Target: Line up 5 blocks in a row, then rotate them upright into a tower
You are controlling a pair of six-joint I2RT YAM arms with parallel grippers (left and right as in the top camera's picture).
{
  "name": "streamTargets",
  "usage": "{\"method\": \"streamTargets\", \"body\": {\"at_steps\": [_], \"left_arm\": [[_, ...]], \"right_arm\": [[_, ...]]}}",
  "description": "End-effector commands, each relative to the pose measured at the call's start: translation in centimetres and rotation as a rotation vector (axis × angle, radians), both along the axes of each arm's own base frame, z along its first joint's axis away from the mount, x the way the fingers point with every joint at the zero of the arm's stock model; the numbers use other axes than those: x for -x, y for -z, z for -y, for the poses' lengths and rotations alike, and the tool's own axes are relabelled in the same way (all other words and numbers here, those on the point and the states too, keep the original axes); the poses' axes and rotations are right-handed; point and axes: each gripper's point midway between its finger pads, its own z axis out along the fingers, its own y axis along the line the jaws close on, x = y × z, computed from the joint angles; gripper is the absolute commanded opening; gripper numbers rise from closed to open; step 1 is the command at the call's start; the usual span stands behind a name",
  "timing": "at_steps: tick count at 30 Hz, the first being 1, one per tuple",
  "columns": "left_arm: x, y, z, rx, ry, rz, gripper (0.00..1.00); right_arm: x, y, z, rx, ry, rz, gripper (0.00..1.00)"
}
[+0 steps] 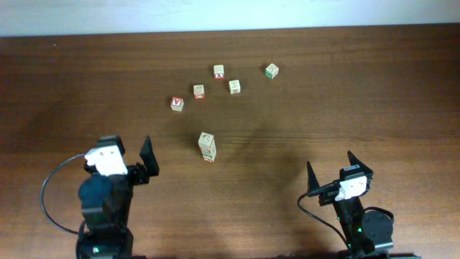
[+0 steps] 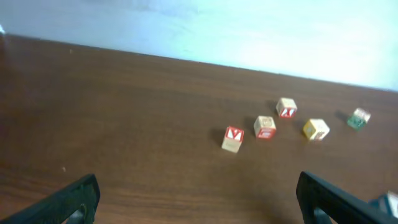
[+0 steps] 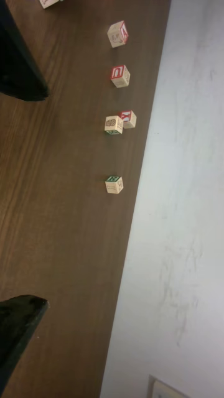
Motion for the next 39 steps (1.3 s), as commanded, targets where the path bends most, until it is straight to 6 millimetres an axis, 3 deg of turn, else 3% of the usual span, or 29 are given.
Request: {"method": "streamTargets", "body": {"at_steps": [1,6,12,17,39], "left_arm": [[1.1,1.1,0.3,-0.160,0.061,0.023,0.99],[2.8,3.5,-0.9,-0.203,0.019,0.065,0.99],[3.7,5.9,-0.9,-0.233,0.015,0.096,0.99],[4.0,3.3,-0.9,-0.273,0.002,0.206,0.99],[4.0,3.6,-0.8,-0.271,0.007,0.196,0.99]], "right_arm": [[0.0,0.3,0.0,-0.002,-0.003,-0.001,0.99],[0.0,0.3,0.0,-0.002,-0.003,-0.001,0.99],[0.0,0.3,0.0,-0.002,-0.003,-0.002,0.99],[0.0,0.3,0.0,-0.002,-0.003,-0.002,0.99],[0.0,0.3,0.0,-0.002,-0.003,-0.002,0.99]]}}
